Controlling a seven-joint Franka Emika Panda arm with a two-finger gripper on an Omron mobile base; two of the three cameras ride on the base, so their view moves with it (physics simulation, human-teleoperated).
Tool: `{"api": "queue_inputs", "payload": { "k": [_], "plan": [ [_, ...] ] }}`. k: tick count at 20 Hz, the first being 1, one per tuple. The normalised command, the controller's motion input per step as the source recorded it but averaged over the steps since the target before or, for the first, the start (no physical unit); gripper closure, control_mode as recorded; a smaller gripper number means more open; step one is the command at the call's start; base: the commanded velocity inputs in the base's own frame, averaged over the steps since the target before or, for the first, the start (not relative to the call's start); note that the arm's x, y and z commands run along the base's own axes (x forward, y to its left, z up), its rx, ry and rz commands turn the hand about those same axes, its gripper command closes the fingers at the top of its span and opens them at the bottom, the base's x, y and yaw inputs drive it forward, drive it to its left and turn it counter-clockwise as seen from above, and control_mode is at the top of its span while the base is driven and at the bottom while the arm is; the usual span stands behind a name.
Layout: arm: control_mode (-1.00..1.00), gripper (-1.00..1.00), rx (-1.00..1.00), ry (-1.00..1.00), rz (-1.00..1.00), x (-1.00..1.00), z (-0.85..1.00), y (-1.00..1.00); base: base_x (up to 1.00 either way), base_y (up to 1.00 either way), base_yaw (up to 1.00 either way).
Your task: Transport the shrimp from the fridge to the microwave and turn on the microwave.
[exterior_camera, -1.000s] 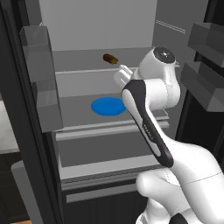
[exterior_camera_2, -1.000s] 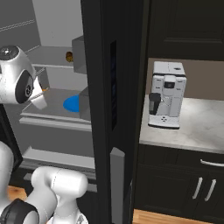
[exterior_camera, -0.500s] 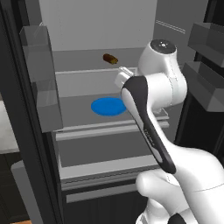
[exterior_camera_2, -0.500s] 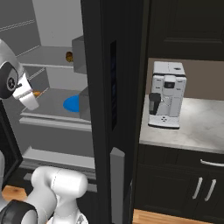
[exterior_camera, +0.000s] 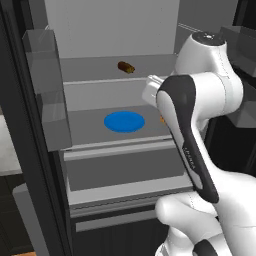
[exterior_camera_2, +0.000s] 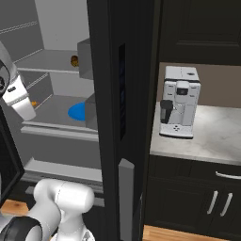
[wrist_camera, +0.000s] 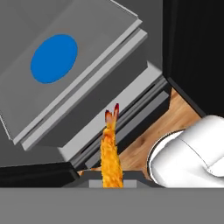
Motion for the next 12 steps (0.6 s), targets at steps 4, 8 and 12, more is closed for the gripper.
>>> {"api": "queue_inputs", "payload": {
  "k": [4, 8, 12],
  "plan": [
    [-1.0, 1.0, 0.0, 0.0, 0.07, -0.59, 0.12, -0.25, 0.0, 0.0, 0.0],
    [-1.0, 1.0, 0.0, -0.02, 0.06, -0.48, 0.13, -0.18, 0.0, 0.0, 0.0],
    [-1.0, 1.0, 0.0, -0.1, 0.06, -0.41, 0.19, -0.14, 0.0, 0.0, 0.0]
  ]
}}
